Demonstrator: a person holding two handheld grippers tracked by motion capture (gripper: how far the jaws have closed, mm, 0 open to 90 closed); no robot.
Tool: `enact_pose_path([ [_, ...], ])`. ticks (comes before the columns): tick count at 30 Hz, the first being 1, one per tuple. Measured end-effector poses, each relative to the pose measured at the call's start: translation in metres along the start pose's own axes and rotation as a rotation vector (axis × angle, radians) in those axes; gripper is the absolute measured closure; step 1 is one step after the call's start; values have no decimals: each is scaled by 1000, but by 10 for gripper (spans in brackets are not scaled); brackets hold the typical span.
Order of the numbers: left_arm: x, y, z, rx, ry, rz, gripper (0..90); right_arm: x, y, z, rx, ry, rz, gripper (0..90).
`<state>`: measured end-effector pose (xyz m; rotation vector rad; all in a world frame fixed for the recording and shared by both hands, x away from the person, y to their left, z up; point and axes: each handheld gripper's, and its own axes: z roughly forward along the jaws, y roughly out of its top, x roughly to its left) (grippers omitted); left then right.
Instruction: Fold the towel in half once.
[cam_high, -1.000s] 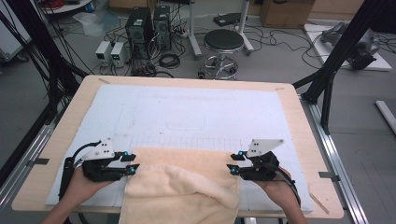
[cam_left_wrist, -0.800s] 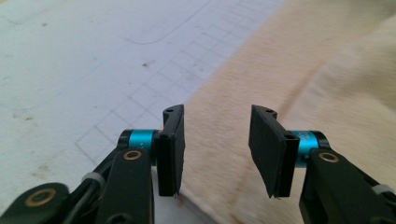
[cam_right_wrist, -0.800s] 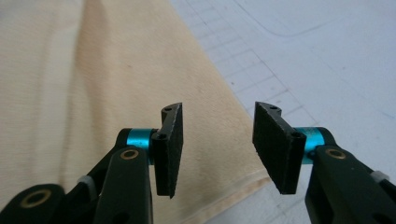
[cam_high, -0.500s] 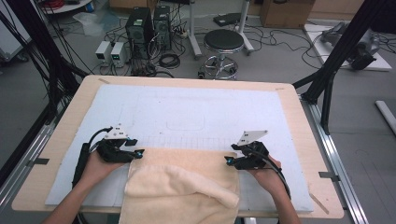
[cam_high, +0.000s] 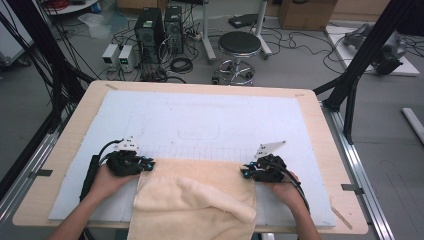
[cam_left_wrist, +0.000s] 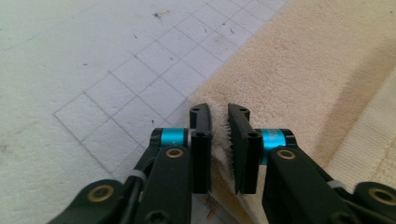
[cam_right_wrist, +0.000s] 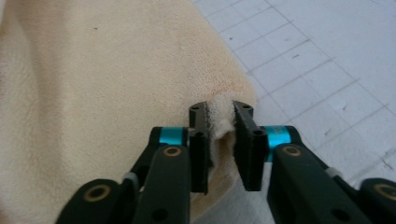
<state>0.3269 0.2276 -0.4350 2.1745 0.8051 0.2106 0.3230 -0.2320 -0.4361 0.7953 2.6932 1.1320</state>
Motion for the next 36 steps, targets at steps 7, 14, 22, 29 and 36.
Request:
enact_pose_path([
  [7, 16, 23, 3, -46, 75, -39, 853, -9, 14, -1, 15, -47, -18, 833],
  [14, 54, 91, 6, -79, 239, -72, 855, -58, 68, 0, 5, -170, 11, 837],
  [22, 75, 126, 12, -125, 332, -92, 754, -98, 118, -16, -77, -283, 52, 748],
  [29, 72, 101, 19, -72, 236, -88, 571, -97, 94, -6, -49, -237, 82, 569],
  [36, 50, 72, 9, -107, 151, -30, 563, -66, 74, -12, -74, -176, 23, 544],
])
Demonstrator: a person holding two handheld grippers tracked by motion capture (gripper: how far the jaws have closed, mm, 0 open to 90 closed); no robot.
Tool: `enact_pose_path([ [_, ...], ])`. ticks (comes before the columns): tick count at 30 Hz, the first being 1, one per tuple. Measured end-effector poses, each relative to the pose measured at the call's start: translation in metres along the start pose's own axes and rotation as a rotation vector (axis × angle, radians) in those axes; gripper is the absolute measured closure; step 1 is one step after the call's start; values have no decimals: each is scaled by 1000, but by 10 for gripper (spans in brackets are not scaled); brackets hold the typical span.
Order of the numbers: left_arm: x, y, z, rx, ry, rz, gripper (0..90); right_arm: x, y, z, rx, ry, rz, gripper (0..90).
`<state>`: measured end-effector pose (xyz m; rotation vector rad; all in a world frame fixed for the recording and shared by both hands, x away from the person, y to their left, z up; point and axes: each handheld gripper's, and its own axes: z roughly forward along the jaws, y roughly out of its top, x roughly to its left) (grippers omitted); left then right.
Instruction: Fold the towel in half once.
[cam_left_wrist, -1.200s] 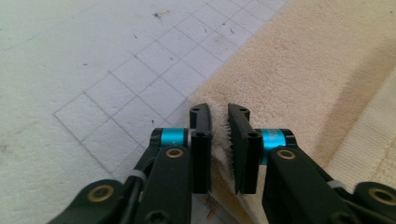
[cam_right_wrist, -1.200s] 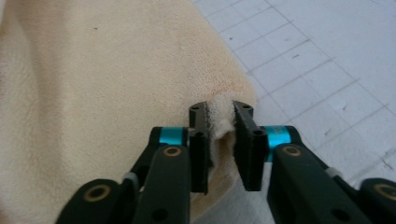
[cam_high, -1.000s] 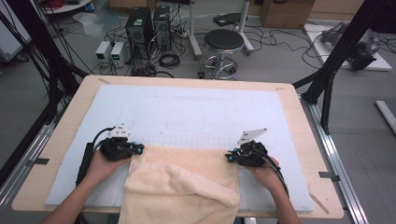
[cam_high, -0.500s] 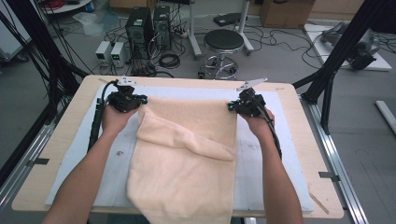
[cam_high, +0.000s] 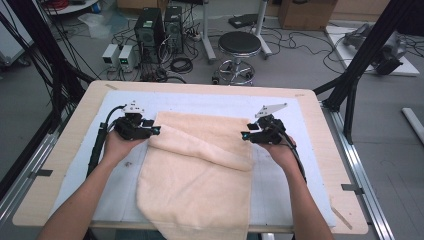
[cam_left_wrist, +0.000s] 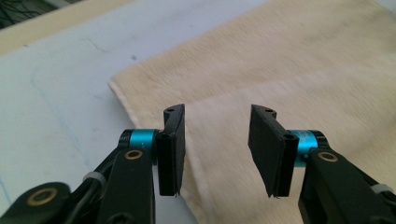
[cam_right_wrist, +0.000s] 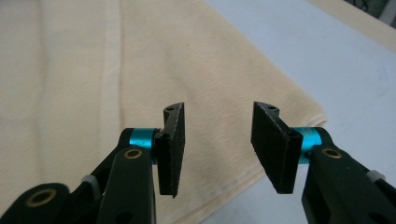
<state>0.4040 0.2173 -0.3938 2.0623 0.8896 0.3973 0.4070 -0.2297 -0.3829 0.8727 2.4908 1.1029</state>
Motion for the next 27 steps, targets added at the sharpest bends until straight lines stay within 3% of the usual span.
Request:
enact_pose_path([
  [2, -5, -9, -4, -21, -13, 6, 564, 9, -5, -3, -13, 20, -9, 539],
  [5, -9, -21, -6, -12, -28, 3, 564, 22, -13, -6, -17, 44, -32, 529],
  [8, -10, -27, -3, 6, -27, 6, 561, 33, -20, -5, 38, 77, -30, 481],
  [10, -12, -28, 1, -4, -25, 14, 536, 40, -24, -5, 35, 92, -56, 481],
  [13, -13, -27, 8, -31, -16, 16, 515, 45, -32, 1, 71, 117, -59, 474],
  [16, -12, -30, 21, 15, -28, -13, 520, 44, -39, 7, 74, 138, -32, 475],
  [17, -11, -32, 25, 44, -35, -14, 536, 44, -41, 9, 76, 143, -19, 488],
  [19, -12, -34, 28, 44, -35, -17, 599, 45, -45, 14, 91, 165, -14, 532],
  [21, -13, -32, 26, 36, -48, -6, 758, 46, -46, 18, 110, 187, -11, 621],
  [22, -16, -31, 25, 32, -46, 7, 819, 47, -45, 17, 106, 190, -17, 711],
  [24, -19, -28, 20, 31, -34, 36, 845, 49, -42, 14, 89, 189, -52, 843],
  [27, -19, -24, 7, -4, -41, 44, 853, 51, -39, 7, 60, 207, -65, 877],
])
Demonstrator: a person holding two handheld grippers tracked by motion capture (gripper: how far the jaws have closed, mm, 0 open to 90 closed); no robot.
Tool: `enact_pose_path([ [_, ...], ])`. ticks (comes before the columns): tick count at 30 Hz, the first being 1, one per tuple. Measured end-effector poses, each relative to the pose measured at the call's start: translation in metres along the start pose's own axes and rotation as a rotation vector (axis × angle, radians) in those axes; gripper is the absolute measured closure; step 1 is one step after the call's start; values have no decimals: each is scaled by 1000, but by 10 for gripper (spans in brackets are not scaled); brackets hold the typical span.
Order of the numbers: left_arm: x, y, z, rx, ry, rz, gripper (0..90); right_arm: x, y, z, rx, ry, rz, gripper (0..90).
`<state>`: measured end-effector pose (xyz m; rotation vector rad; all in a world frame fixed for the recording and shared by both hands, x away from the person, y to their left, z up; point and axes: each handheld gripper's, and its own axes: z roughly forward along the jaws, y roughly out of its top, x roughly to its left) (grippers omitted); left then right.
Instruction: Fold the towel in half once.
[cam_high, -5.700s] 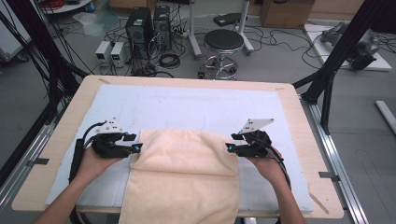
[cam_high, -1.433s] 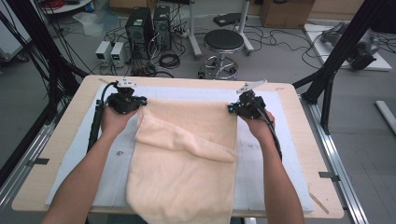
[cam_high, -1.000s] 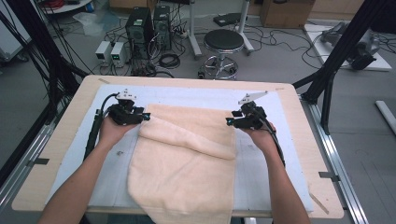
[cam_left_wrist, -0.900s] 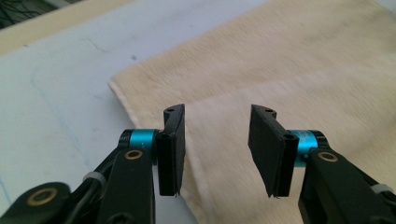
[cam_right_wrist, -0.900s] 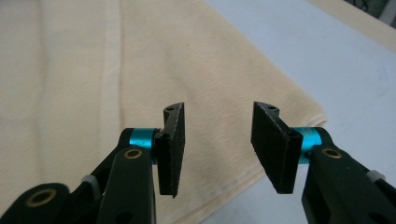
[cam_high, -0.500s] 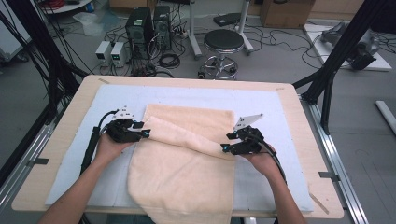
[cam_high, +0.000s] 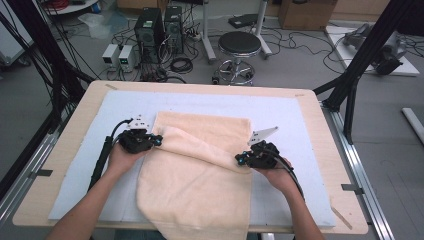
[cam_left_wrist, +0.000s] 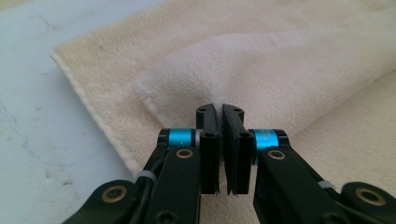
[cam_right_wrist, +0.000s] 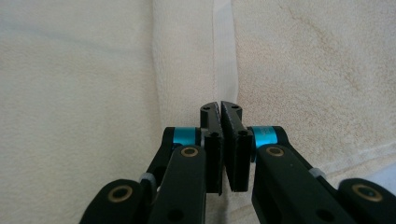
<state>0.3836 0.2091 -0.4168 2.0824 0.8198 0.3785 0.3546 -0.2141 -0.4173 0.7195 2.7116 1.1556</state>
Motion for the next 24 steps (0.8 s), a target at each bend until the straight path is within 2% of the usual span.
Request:
enact_pose_path([
  [4, -5, 5, -20, -49, -24, 14, 852, 7, 2, -10, -24, 15, -6, 878],
  [8, -16, 3, -36, -82, -58, 35, 841, 22, 5, -20, -45, 35, -44, 878],
  [10, -22, 1, -42, -66, -79, 54, 799, 30, 5, -26, -59, 44, -66, 874],
  [12, -29, -3, -47, -44, -86, 79, 696, 36, 4, -29, -67, 68, -68, 819],
  [13, -32, -5, -51, -52, -85, 92, 685, 39, 3, -29, -68, 69, -69, 777],
  [15, -36, -13, -57, -52, -78, 94, 654, 42, 1, -27, -62, 62, -80, 735],
  [20, -39, -38, -68, -51, -89, 79, 616, 46, -8, -20, -56, 66, -72, 697],
  [24, -39, -53, -72, -29, -100, 63, 610, 47, -13, -15, -44, 68, -60, 681],
])
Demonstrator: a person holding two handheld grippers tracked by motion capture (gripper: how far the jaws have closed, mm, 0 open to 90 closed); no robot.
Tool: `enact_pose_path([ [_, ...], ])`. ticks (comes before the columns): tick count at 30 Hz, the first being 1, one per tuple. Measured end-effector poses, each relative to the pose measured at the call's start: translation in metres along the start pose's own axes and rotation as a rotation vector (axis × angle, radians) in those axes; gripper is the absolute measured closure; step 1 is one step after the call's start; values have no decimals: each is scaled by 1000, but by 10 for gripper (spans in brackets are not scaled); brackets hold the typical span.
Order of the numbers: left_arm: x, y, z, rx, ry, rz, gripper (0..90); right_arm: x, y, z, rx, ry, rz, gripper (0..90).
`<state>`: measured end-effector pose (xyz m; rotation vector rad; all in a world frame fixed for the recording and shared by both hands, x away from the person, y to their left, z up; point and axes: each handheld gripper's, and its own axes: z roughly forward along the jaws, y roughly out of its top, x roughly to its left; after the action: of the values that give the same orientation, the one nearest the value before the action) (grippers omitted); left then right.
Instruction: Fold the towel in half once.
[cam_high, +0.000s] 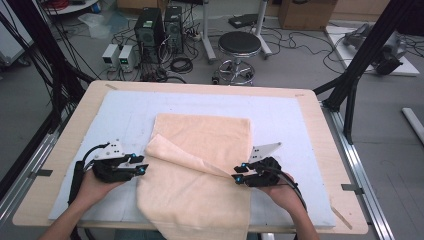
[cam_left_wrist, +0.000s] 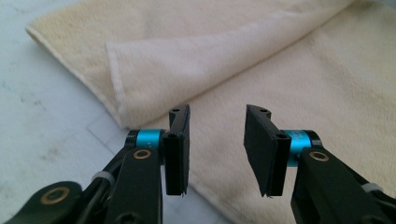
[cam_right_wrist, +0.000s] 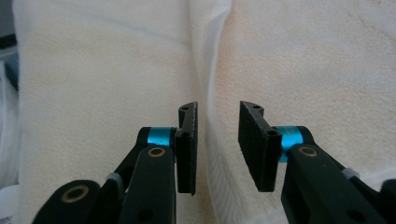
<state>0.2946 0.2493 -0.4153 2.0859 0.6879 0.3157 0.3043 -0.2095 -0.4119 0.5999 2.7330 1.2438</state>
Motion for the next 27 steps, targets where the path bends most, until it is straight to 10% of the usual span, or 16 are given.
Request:
enact_pose_path([
  [11, -13, -17, 3, 44, -48, 19, 517, 2, -4, 9, 35, -67, -12, 601],
  [18, -24, -25, 5, 76, -214, 75, 495, 4, -10, 13, 61, -79, -19, 586],
  [21, -30, -27, 10, 93, -198, 111, 586, 3, -10, 15, 78, -80, -21, 585],
  [24, -29, -19, 14, 116, -184, 100, 858, 1, -11, 19, 88, -73, -19, 606],
  [27, -29, -3, 19, 113, -181, 115, 871, -2, -11, 18, 80, -71, -10, 619],
])
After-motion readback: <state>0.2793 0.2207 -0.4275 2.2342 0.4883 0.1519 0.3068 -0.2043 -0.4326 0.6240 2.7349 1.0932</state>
